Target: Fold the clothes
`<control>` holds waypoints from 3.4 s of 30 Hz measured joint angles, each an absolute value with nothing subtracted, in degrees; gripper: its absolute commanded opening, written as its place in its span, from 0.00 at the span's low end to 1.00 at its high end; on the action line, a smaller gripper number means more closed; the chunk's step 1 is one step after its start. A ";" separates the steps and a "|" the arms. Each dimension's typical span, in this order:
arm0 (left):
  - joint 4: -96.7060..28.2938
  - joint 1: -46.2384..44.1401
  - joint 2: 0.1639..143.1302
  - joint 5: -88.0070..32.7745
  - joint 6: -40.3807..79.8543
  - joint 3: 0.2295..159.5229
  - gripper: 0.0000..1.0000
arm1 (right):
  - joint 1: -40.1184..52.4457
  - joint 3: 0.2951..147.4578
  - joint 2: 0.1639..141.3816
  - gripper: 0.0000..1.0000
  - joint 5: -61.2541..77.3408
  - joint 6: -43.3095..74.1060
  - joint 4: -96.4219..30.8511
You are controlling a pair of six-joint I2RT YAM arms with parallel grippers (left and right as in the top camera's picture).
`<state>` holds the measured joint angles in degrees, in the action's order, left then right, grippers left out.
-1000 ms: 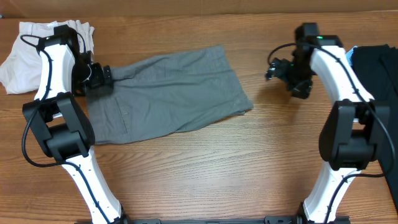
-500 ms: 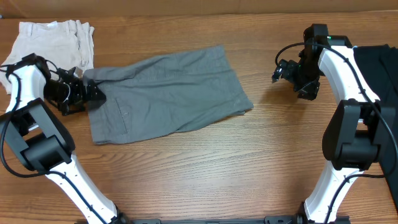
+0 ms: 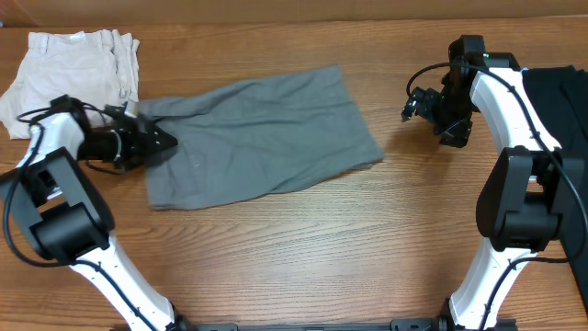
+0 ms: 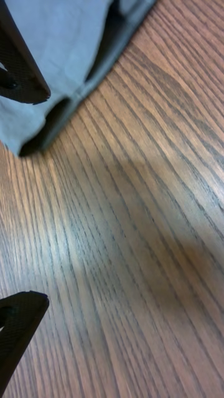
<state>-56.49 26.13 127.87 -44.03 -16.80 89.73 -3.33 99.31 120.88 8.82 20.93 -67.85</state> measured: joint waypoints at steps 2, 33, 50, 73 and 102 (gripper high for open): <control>-54.54 23.27 128.18 -45.45 -16.03 88.44 0.26 | -3.33 99.31 120.88 1.00 9.30 20.95 -67.68; -87.96 16.53 132.66 -19.16 -2.00 135.85 0.04 | 4.49 99.31 120.88 1.00 10.31 20.97 -64.16; -88.47 -7.03 132.68 -17.91 -1.39 146.67 0.04 | 8.60 97.03 120.88 1.00 13.21 20.97 -58.02; -74.32 -20.75 135.13 -13.87 4.21 138.34 0.04 | 8.62 97.01 121.86 0.55 14.20 20.88 -57.54; -66.54 -28.91 143.74 -17.96 7.16 146.10 0.04 | 8.27 97.08 128.33 0.29 16.67 20.95 -55.16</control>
<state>-66.54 -28.91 143.74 -17.96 7.16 146.10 8.27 97.08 128.33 16.67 20.95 -55.16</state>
